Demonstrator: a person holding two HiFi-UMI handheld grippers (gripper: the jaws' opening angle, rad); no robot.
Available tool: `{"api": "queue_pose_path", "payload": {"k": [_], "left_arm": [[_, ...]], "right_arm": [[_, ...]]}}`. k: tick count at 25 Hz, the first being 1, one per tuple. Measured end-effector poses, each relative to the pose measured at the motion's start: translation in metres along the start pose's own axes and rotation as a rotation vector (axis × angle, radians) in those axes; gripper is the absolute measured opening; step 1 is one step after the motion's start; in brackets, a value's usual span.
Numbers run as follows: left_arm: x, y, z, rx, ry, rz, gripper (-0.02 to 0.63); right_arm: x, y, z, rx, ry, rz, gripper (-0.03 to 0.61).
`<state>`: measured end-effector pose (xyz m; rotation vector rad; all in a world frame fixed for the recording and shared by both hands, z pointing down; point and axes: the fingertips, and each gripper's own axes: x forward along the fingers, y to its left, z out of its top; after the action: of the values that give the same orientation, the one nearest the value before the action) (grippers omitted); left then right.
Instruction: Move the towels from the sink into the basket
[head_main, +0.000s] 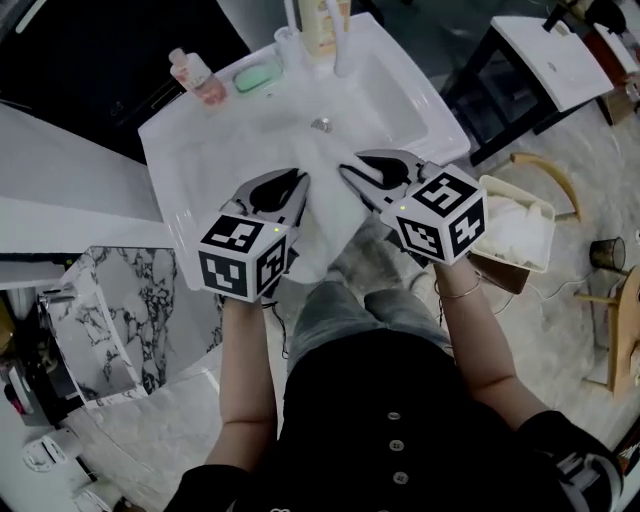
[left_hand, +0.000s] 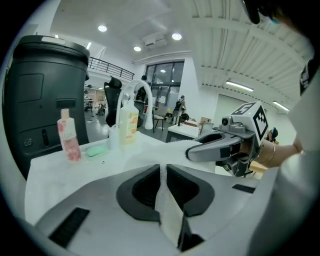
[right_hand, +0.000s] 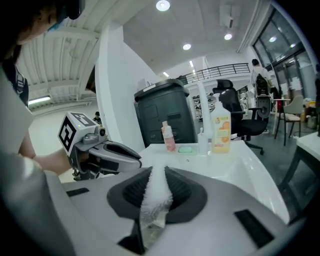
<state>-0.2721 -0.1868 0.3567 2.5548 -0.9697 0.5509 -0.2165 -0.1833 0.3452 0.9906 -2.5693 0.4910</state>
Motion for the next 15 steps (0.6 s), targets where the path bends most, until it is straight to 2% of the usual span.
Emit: {"api": "queue_pose_path", "payload": {"k": [15], "left_arm": [[0.094,-0.156,0.09,0.172,-0.077,-0.242,0.046]], "right_arm": [[-0.173,-0.089,0.007,0.025,-0.141,-0.228,0.058]]}}
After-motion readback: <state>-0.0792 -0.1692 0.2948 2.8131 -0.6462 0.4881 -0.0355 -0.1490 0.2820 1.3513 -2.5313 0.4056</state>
